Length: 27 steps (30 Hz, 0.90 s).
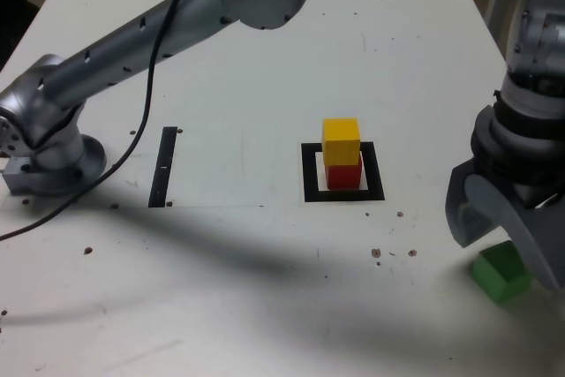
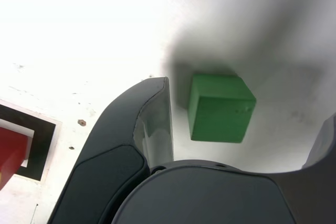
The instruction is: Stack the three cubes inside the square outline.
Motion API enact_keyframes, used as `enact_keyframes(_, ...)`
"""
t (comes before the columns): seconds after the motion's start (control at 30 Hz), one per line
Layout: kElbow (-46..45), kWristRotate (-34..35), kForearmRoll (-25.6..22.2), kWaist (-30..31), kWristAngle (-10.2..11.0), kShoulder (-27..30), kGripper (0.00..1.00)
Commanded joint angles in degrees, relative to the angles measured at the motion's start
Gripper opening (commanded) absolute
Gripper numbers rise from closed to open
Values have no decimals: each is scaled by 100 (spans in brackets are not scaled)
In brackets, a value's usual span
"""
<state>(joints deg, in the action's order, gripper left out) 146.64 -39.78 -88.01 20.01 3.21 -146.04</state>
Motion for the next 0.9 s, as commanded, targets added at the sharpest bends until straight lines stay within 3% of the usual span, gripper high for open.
enact_keyframes(0.0,-9,-6,-22,60,37,-21,98)
enact_keyframes(0.57,-27,157,-57,176,119,-256,88)
enact_keyframes(0.7,-43,208,-65,175,147,-277,81)
enact_keyframes(0.87,-52,330,-60,198,210,-298,65)
